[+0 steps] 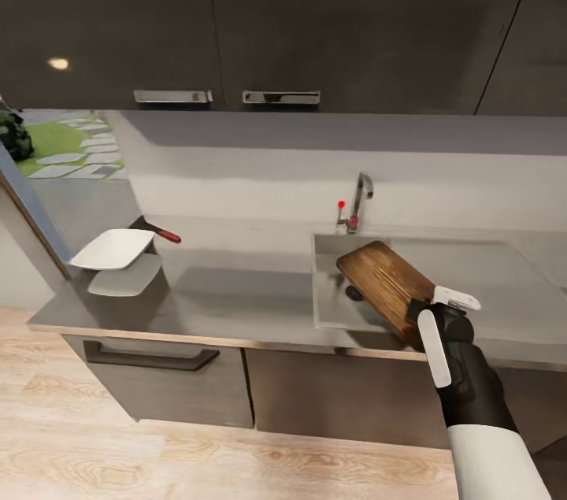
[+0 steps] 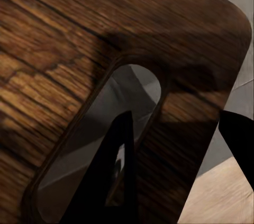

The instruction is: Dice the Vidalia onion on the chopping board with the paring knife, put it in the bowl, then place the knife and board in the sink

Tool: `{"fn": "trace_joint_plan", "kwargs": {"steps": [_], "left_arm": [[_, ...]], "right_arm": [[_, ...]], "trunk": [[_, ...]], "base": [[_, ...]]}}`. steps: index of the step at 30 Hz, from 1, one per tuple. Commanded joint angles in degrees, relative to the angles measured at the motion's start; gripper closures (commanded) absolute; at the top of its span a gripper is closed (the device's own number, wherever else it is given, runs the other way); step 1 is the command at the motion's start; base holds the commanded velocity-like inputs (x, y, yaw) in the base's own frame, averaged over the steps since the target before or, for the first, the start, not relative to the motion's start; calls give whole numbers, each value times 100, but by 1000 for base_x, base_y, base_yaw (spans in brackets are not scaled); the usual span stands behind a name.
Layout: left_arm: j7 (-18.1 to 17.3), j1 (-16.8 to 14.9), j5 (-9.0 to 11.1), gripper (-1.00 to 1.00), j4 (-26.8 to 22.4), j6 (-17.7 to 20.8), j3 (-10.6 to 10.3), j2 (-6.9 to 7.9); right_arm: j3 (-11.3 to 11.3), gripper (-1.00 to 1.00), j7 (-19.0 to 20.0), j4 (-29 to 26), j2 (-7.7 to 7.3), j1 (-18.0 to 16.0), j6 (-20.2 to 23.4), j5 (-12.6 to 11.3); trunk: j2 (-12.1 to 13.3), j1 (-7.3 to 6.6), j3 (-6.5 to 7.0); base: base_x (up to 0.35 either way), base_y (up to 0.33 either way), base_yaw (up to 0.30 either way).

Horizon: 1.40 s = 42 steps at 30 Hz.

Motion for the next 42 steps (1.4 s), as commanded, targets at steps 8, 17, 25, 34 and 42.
{"fn": "trace_joint_plan", "kwargs": {"steps": [8,17,25,34,42], "left_arm": [[-2,1,18,-100,-4,-7,3,-2],[-3,1,21,-100,-4,-7,3,-2],[-3,1,18,-100,38,-7,3,-2],[-3,1,20,-100,81,-7,3,-2],[-3,-4,16,-100,116,-8,3,-2]], "right_arm": [[5,100,-50,-8,4,-7,1,-29],[25,100,-51,-11,4,-7,-6,-28],[32,100,-51,-12,4,-7,-7,-29],[56,100,-50,-12,33,-7,-8,-29],[58,100,-57,-12,23,-7,-18,-23]], "trunk": [[-12,4,-10],[-12,4,-10],[-12,4,-10],[-12,4,-10],[-12,4,-10]], "base": [[89,260,0],[158,242,0],[203,210,126],[94,112,277],[3,3,282]]}}
